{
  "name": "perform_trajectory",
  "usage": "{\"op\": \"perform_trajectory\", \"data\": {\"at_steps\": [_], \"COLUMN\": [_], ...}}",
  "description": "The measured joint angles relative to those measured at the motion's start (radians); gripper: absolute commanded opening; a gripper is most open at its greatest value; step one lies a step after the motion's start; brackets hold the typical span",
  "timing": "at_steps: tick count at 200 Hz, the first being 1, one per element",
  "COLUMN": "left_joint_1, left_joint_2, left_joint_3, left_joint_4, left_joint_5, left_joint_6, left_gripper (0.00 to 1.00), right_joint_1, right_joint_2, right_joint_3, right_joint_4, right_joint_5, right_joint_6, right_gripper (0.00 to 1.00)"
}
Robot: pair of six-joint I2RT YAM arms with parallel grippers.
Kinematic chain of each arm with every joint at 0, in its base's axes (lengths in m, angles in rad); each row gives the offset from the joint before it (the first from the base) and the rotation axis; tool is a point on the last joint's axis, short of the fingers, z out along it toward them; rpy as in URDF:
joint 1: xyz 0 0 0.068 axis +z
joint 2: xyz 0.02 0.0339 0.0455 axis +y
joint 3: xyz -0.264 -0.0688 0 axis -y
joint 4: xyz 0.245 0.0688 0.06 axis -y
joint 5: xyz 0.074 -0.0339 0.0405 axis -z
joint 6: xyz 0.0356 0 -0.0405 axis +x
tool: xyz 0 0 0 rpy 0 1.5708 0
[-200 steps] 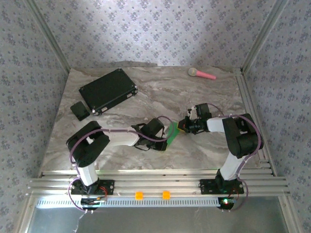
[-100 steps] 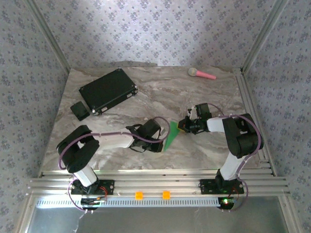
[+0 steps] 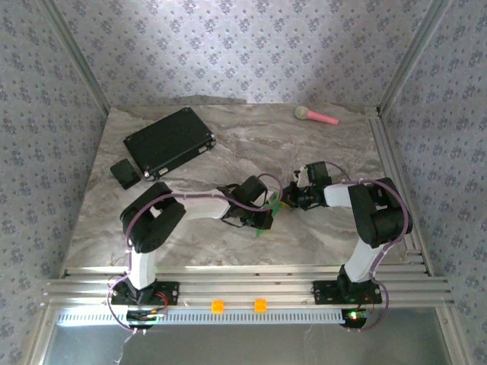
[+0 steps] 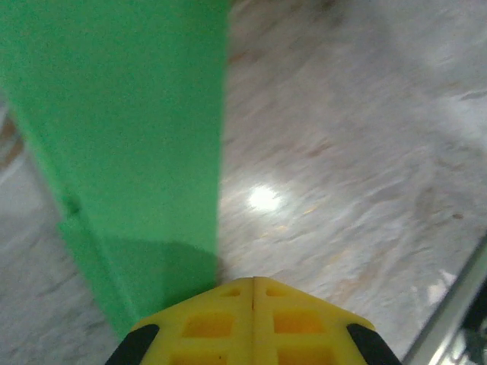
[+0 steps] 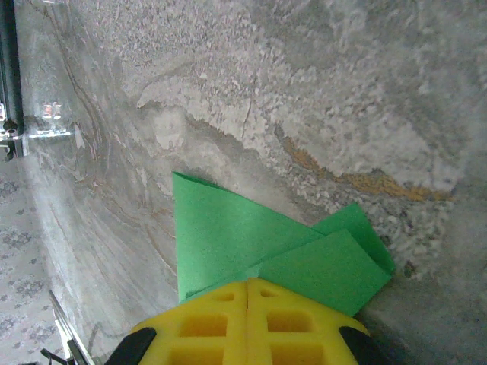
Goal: Fold a paper plane with a square sheet of paper (pick it up from the middle)
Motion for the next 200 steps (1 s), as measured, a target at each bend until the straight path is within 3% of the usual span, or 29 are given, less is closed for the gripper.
{"op": "perform_trajectory", "data": {"at_steps": [99, 141, 180, 200], "left_joint_1": [-0.039, -0.038, 0.057, 0.132], "left_joint_2": [-0.187, -0.262, -0.292, -0.266], "left_joint_3": [-0.234, -0.279, -0.283, -0.262], "left_joint_4": [0.016, -0.016, 0.061, 0.1], "left_joint_5": [-0.047, -0.121, -0.124, -0.092], "left_joint_6": [-0.008, -0.018, -0.077, -0.114], "left_gripper": [0.03, 0.0, 0.12, 0.12], "right_joint_1": [-0.002, 0.002, 0.021, 0.016], "right_joint_2": [0.002, 0.001, -0.063, -0.152], "right_joint_3": [0.006, 0.006, 0.005, 0.005], "right_joint_4": [-0.01, -0.001, -0.001, -0.012], "right_joint_5": [-0.003, -0.016, -0.023, -0.012], "right_joint_6": [0.0, 0.0, -0.005, -0.008], "right_gripper": [0.03, 0.12, 0.19, 0.21]}}
